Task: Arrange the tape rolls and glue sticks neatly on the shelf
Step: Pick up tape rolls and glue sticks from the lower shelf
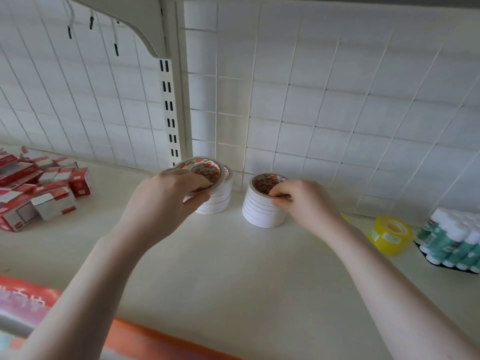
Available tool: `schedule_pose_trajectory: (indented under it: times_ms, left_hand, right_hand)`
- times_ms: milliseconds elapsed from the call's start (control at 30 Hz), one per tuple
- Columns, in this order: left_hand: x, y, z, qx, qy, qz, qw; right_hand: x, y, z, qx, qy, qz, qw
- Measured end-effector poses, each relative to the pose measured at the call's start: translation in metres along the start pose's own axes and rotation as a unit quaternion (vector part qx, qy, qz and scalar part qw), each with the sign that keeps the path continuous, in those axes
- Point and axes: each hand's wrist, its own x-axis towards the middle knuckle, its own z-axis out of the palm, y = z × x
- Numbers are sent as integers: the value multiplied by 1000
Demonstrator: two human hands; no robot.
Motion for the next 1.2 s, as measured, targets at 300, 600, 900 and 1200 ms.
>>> schedule_pose_trajectory:
  times_ms: [300, 600, 900, 1200]
  left_hand:
    - [5, -14, 3, -17, -26, 2, 1000]
    - [18, -22, 10, -10, -91, -11, 996]
    - [43, -23, 15, 26, -139, -18, 990]
    - [54, -35, 32, 47, -187, -22, 981]
  right_hand:
    - [3, 7, 0, 48, -21, 5, 999]
    - [0, 22, 9, 72, 11, -50, 996]
    - [-12, 25, 7, -5, 180, -106, 978]
    - [-45, 38, 11, -65, 153, -88, 982]
